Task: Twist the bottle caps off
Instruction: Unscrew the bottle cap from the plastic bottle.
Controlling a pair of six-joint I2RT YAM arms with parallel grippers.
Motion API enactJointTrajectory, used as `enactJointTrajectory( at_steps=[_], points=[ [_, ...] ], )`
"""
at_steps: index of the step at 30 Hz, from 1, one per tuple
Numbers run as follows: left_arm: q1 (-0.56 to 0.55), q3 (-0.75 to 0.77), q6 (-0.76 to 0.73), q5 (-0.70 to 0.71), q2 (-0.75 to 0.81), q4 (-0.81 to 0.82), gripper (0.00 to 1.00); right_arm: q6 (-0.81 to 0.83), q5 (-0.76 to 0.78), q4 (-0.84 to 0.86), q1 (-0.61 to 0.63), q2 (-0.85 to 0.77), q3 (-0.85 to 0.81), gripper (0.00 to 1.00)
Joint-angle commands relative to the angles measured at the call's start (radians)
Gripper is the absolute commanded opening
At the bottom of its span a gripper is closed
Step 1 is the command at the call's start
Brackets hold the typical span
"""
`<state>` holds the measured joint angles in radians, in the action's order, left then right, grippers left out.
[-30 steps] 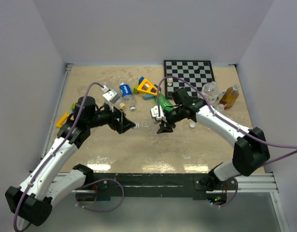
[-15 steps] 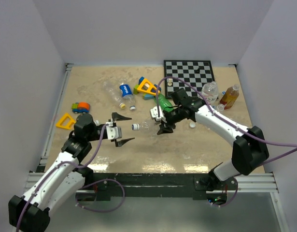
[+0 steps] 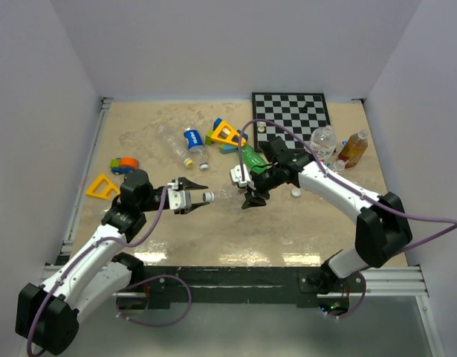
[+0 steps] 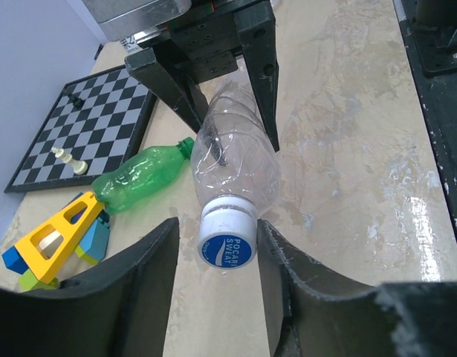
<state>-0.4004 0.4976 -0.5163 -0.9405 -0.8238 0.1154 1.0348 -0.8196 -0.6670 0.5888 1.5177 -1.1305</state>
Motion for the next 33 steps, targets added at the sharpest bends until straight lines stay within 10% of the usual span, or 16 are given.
enactJointTrajectory(
  at_steps=[1,14,20,33],
  points=[
    [-0.002,0.033,-0.011,-0.041,-0.008,0.046,0.47,0.014,-0.009,-0.006,0.005,-0.005,-0.029,0.08],
    [-0.008,0.048,-0.014,-0.04,-0.031,0.009,0.49,0.016,-0.009,-0.006,0.005,-0.005,-0.029,0.08],
    [-0.008,0.078,0.076,-0.047,-0.049,-0.002,0.0,0.014,-0.007,-0.006,0.005,-0.004,-0.031,0.08],
    [-0.005,0.309,1.161,0.39,-0.133,-0.35,0.0,0.014,-0.003,-0.009,0.005,0.007,-0.034,0.08]
  ],
)
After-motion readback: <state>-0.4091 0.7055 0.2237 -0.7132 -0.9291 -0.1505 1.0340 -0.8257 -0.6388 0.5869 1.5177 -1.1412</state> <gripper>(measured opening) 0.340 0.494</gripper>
